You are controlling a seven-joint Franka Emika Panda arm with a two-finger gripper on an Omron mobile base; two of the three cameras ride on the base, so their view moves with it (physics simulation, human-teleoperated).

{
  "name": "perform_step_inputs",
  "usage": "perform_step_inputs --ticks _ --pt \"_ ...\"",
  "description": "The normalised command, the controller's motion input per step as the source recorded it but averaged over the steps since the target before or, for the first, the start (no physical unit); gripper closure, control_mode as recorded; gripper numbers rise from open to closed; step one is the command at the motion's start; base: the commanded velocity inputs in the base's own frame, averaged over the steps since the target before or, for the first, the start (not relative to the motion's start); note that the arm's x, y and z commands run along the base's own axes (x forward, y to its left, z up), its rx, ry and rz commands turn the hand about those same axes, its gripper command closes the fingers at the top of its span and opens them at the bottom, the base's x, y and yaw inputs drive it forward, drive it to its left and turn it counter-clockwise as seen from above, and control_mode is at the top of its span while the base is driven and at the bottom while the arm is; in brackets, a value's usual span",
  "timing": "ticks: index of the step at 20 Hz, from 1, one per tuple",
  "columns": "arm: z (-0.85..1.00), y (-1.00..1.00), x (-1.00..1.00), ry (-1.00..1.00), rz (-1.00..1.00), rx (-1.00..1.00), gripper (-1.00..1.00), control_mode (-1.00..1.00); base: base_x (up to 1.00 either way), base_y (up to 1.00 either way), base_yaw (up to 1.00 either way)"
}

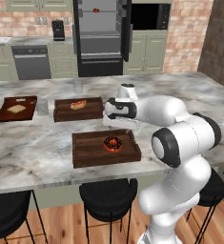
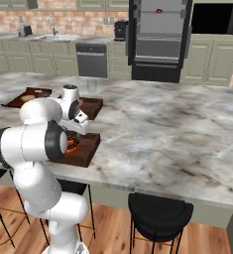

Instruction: Take the donuts from the fridge and place them on the empty tray on the dining counter.

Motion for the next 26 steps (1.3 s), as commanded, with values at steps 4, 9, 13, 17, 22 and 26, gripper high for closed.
perform_step_inputs --ticks 4,9,13,17,22,26 --pt "1.00 -0.11 -0.09 0.10 0.06 0.00 -1.00 -1.00 0.00 0.00 0.00" --pt "0.79 -0.35 -0.84 -0.07 0.24 0.00 -1.00 -1.00 0.00 0.00 0.00" --pt "0.45 -0.54 -1.00 -0.30 0.30 0.00 -1.00 -1.00 0.00 0.00 0.00" --pt "0.64 -0.34 -1.00 -0.30 0.29 0.00 -1.00 -1.00 0.00 0.00 0.00" --pt "0.65 -0.20 -1.00 -0.24 0.24 0.00 -1.00 -1.00 0.00 0.00 0.00" --pt "0.47 0.00 -1.00 -0.31 0.01 0.00 -1.00 -1.00 0.00 0.00 0.00"
